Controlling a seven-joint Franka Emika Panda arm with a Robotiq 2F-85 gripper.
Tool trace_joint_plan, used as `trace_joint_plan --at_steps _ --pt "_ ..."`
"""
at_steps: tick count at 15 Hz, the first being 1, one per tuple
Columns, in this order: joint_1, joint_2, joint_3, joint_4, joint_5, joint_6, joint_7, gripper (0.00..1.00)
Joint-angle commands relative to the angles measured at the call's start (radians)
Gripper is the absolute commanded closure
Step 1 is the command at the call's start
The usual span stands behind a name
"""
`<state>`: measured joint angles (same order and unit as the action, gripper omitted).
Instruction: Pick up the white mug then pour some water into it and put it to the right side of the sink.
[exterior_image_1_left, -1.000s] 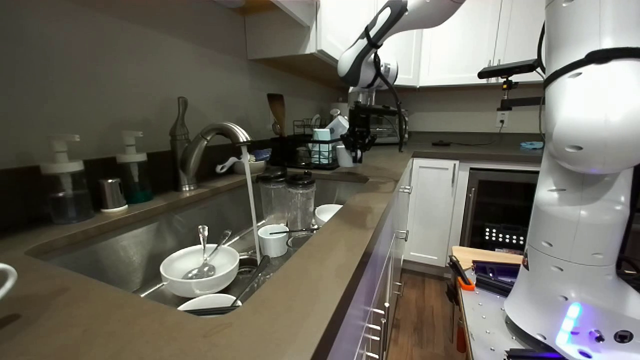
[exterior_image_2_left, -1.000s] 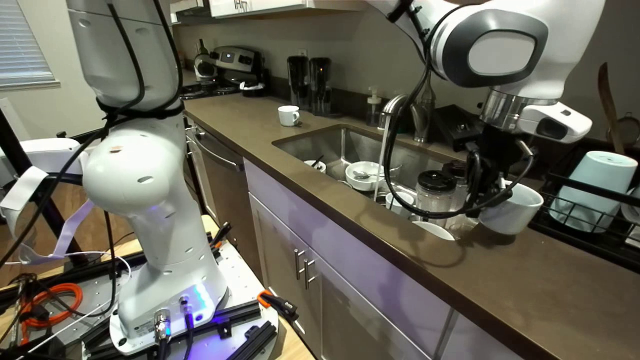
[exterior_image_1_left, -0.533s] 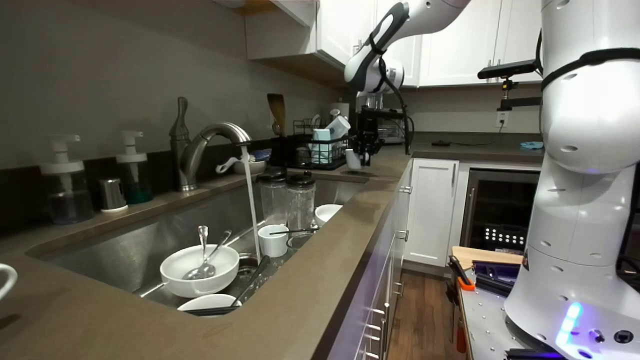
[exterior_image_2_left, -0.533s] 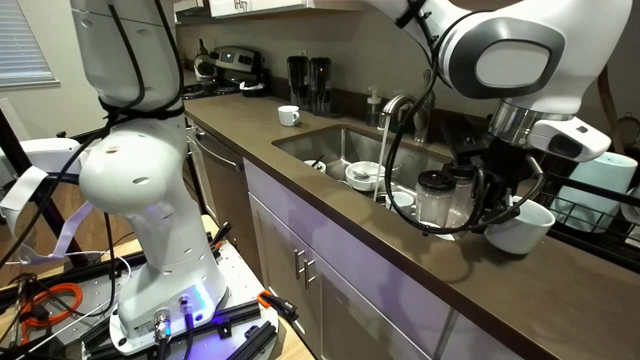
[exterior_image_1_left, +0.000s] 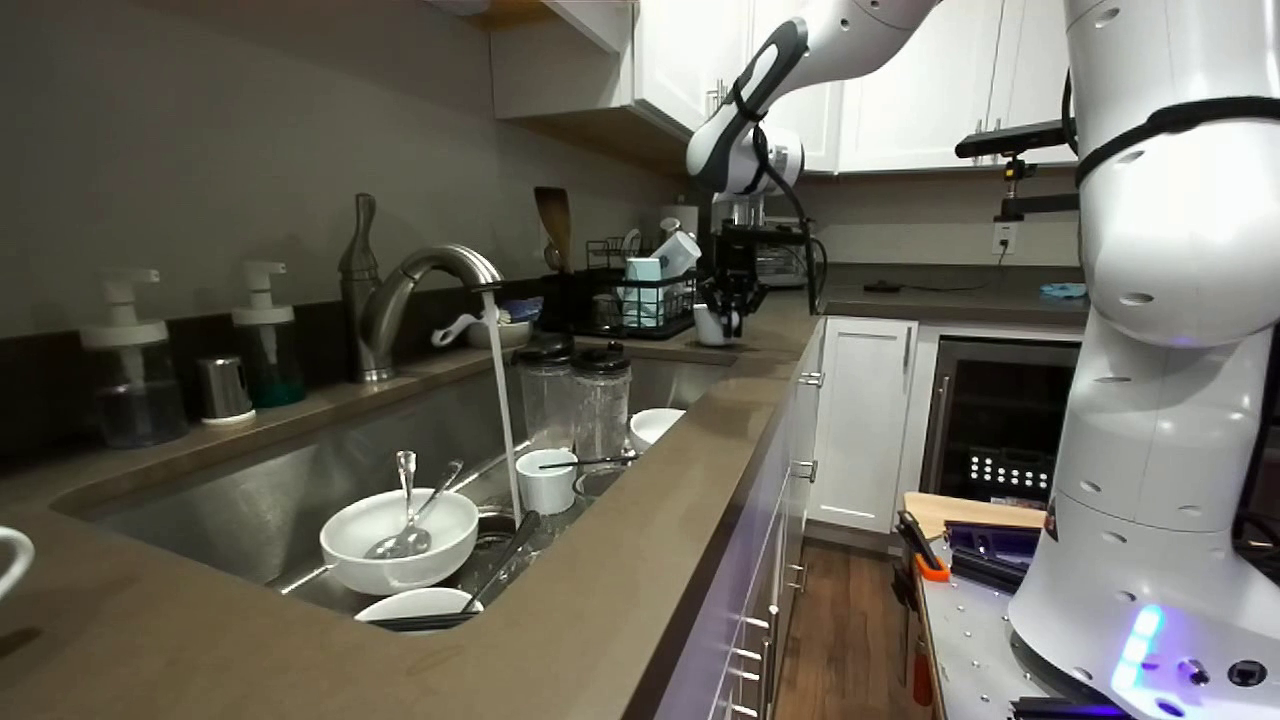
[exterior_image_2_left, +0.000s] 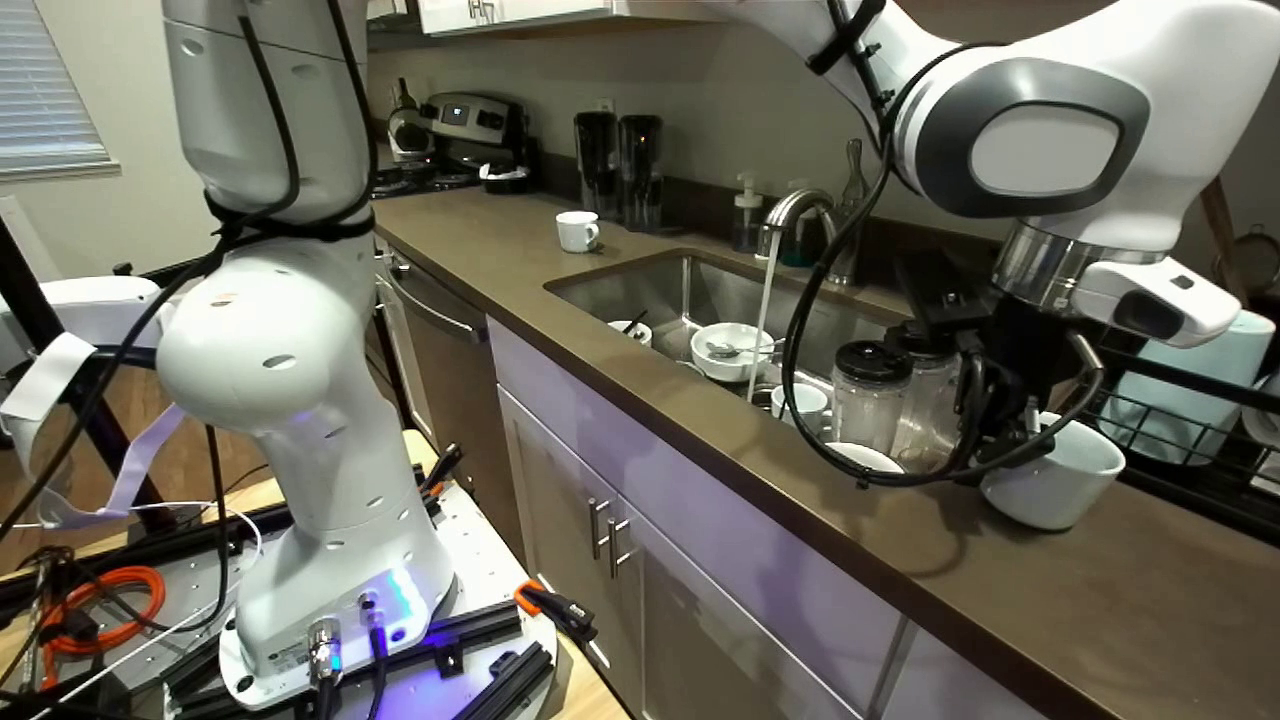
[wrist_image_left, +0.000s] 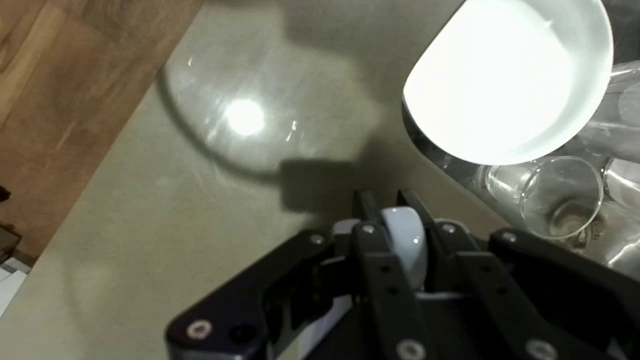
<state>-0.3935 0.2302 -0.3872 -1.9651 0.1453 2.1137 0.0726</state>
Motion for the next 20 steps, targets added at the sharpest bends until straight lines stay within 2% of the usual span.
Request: trace_joint_plan --at_steps 1,2,3,4,5,20 --pt "-0.026 0.014 -0.005 0.036 0.01 -0.027 0.013 0.94" --pt "-0.031 0.012 -0.006 0.035 0.013 -0.031 0.009 0.94" --pt "-0.036 0.014 -0.007 0.035 0.015 -0.029 0.006 0.87" --pt "-0.04 0.013 -0.01 0.034 0.015 -0.031 0.007 0.93" --pt "-0.046 0.015 -0.01 0.033 0.02 -0.027 0.003 0.94" --pt "-0.044 0.046 0.0 0.04 0.028 0.018 0.025 0.94"
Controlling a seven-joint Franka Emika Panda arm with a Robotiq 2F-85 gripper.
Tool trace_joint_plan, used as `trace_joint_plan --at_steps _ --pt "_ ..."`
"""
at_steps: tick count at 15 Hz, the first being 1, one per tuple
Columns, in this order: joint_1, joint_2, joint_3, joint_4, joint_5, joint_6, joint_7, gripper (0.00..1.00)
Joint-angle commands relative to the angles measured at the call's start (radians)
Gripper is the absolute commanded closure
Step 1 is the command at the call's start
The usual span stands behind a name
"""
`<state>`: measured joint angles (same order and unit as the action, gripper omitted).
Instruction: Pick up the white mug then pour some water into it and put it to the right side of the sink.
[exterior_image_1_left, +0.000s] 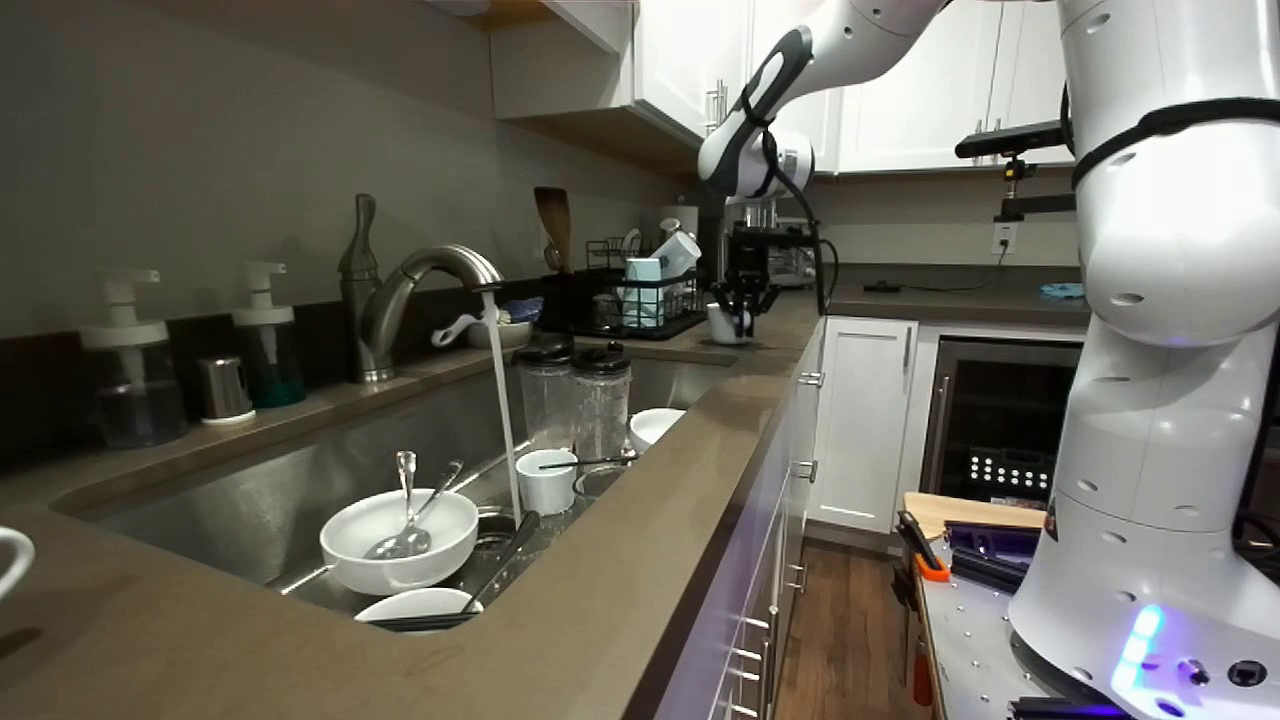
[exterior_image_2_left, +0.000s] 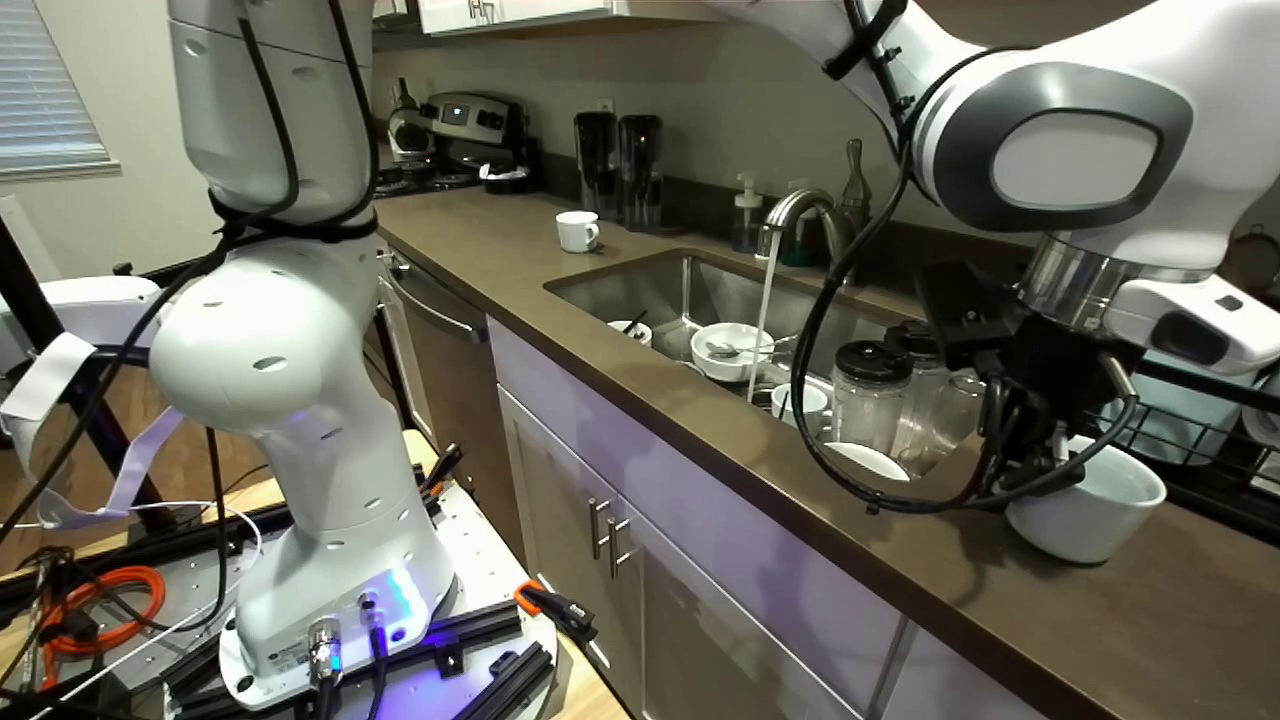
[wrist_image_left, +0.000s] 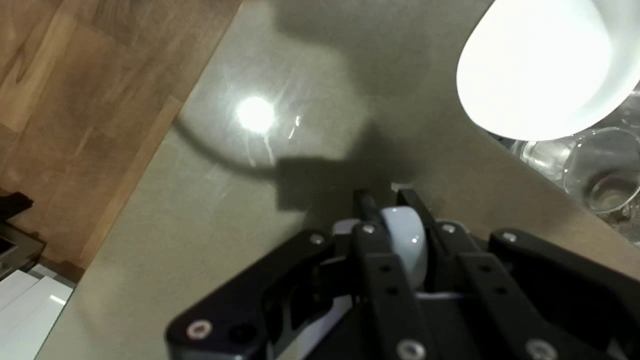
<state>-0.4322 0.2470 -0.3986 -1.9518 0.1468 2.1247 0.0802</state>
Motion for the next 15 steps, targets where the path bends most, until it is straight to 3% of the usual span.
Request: trace_joint_plan --at_steps 1,10,12,15 --pt "-0.004 0.032 0.013 0.03 0.026 0.003 0.021 0.94" --pt "-0.004 0.059 0.027 0.061 0.032 -0.015 0.034 0.94" --pt "-0.004 0.062 0.029 0.066 0.032 -0.018 0.038 0.87" --pt "-0.004 0.068 0.032 0.074 0.034 -0.021 0.04 0.89"
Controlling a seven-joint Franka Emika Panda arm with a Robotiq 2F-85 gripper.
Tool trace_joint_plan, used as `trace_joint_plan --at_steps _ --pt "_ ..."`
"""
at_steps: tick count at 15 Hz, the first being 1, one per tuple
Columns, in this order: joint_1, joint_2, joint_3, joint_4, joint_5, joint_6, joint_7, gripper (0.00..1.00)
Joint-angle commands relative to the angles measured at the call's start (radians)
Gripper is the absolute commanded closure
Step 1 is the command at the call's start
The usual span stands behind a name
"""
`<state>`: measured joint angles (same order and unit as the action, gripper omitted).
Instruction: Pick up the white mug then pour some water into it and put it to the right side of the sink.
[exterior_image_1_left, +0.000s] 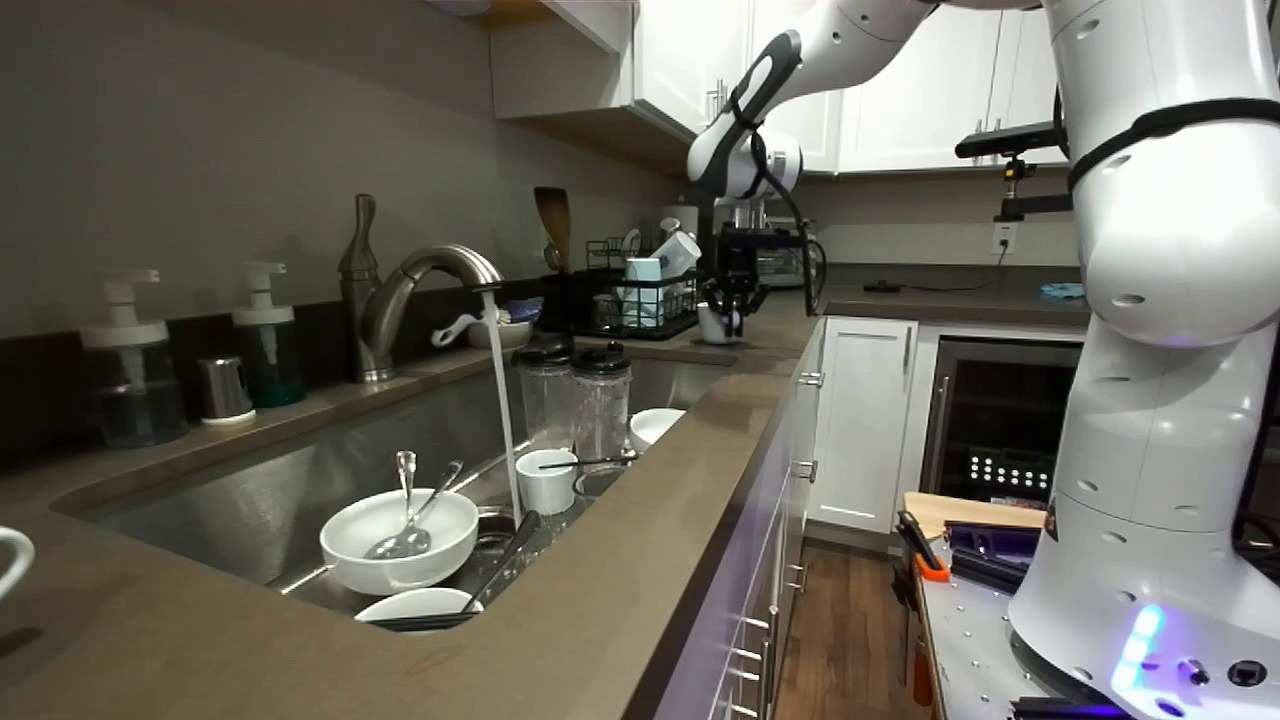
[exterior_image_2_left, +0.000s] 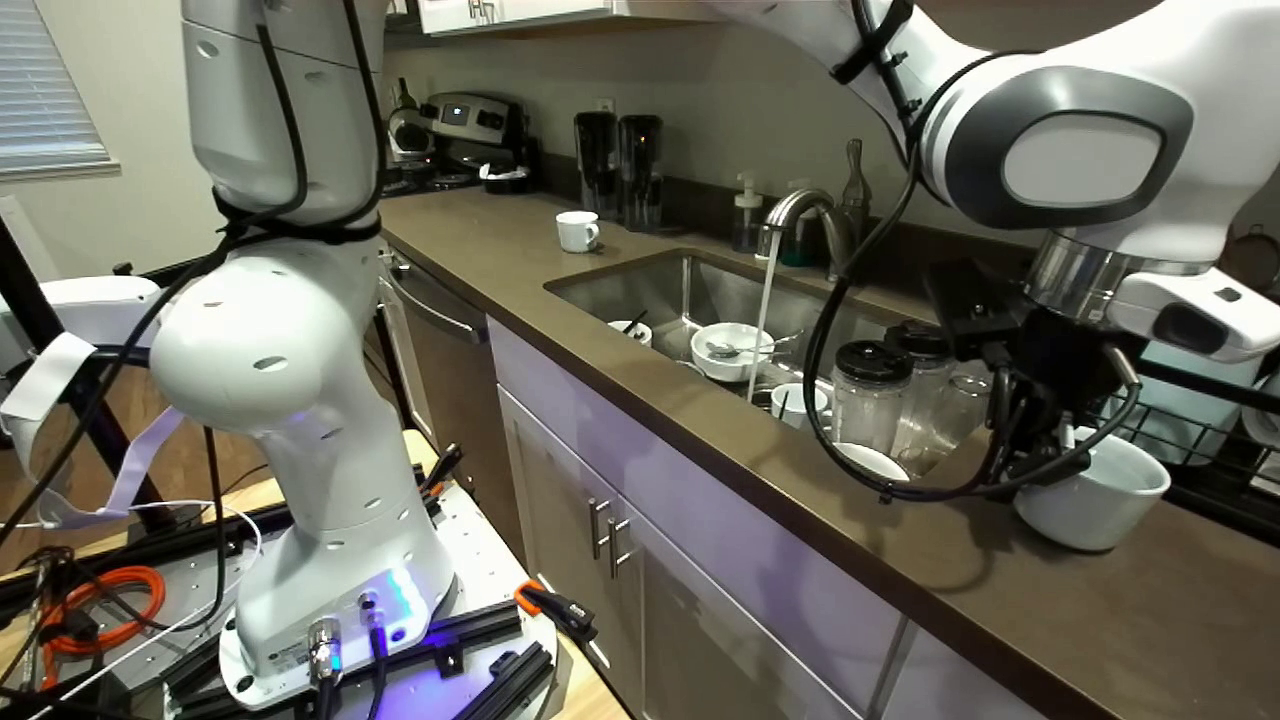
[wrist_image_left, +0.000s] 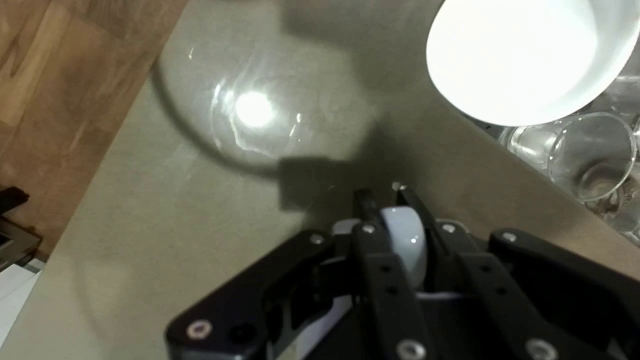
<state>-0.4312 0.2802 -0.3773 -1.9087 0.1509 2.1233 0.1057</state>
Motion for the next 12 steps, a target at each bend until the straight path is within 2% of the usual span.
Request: trace_joint_plan --at_steps 1,7,8,9,10,11,12 --pt "-0.006 0.036 0.011 0.034 0.031 -0.021 0.014 0.88" --pt "-0.006 0.045 0.016 0.047 0.037 -0.027 0.012 0.81" --pt "-0.006 0.049 0.018 0.047 0.039 -0.03 0.013 0.77" --pt "-0.006 0.053 0.02 0.048 0.04 -0.031 0.012 0.77" --pt "-0.007 0.057 0.022 0.049 0.041 -0.032 0.011 0.7" --pt "-0.008 0.06 0.024 0.049 0.043 -0.037 0.008 0.71" --pt "-0.007 0.059 0.026 0.046 0.042 -0.039 0.006 0.65"
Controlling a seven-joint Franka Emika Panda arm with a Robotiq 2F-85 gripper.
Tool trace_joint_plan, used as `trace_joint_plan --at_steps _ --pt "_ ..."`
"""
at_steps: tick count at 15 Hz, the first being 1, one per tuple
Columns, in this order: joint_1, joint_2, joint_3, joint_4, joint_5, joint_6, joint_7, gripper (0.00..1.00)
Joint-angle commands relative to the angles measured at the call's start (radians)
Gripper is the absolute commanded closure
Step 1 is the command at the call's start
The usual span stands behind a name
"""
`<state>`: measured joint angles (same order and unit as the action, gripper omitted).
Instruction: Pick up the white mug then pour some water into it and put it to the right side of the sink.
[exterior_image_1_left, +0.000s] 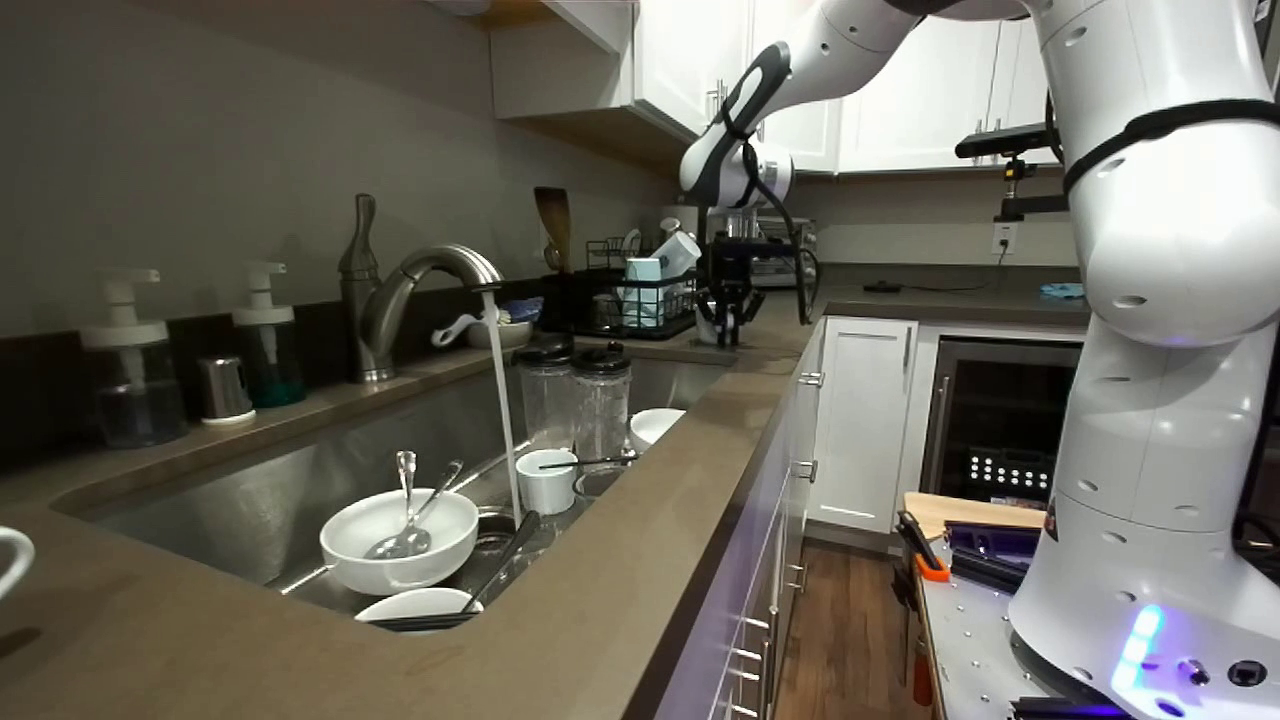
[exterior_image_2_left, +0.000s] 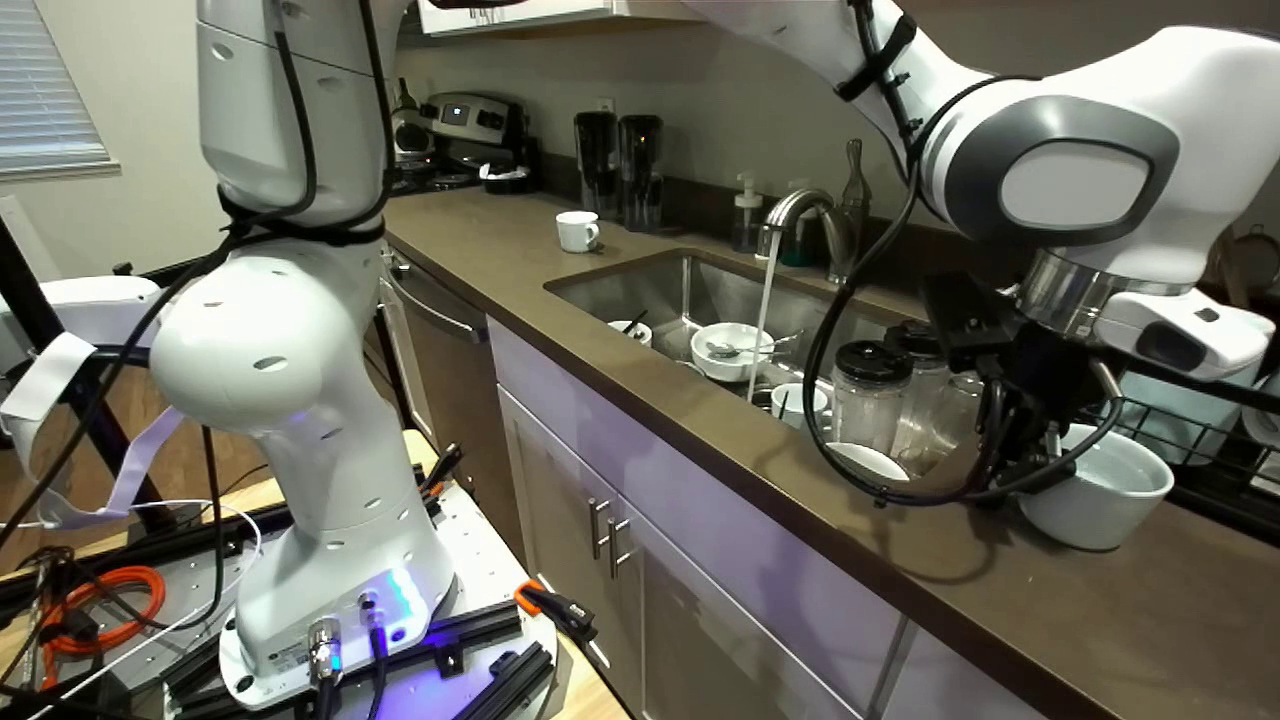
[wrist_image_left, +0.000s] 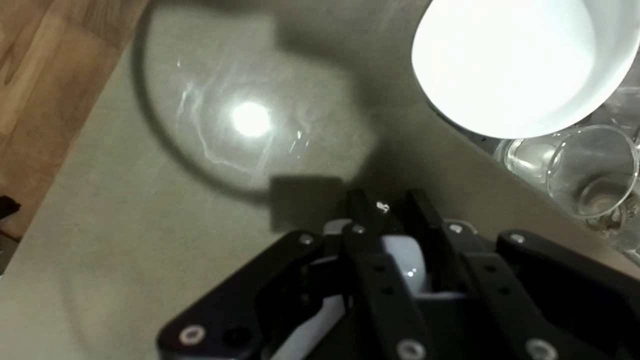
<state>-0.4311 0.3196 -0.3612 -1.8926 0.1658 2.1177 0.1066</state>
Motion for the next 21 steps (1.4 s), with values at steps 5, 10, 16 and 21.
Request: trace_joint_plan --at_steps 5,10,16,21 --pt "0.003 -0.021 0.009 -0.012 0.008 -0.008 0.007 0.19" --pt "0.021 -0.088 -0.007 -0.066 -0.036 0.016 0.032 0.07" --pt "0.051 -0.243 -0.024 -0.191 -0.151 0.04 0.084 0.07" --pt "0.072 -0.439 -0.006 -0.341 -0.303 0.097 0.139 0.04"
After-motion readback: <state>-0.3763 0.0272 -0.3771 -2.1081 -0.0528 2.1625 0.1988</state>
